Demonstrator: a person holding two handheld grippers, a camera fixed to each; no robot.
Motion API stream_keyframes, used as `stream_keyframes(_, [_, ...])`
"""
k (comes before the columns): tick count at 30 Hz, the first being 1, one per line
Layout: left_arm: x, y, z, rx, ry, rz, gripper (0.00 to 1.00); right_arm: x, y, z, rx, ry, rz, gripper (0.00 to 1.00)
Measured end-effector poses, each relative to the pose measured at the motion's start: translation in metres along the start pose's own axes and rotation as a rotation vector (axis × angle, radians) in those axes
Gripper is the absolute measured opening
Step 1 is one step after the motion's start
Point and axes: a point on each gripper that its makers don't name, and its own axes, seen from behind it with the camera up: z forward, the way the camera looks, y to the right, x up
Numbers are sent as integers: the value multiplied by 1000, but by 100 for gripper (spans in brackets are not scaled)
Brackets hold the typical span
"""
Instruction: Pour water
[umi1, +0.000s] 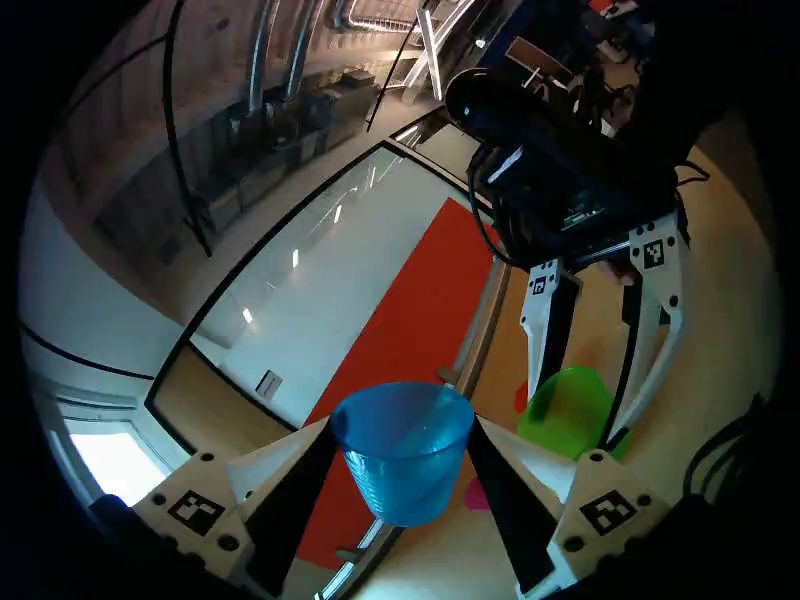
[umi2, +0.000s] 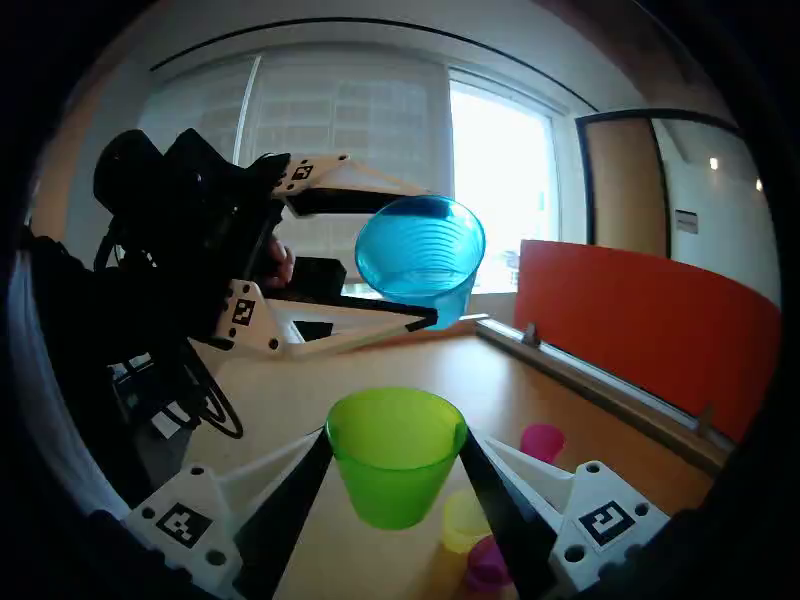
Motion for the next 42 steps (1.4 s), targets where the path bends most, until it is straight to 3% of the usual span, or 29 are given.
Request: stream_keyframes(42, [1, 4, -1, -6, 0, 74, 87, 0, 7, -3, -14, 9, -3, 92])
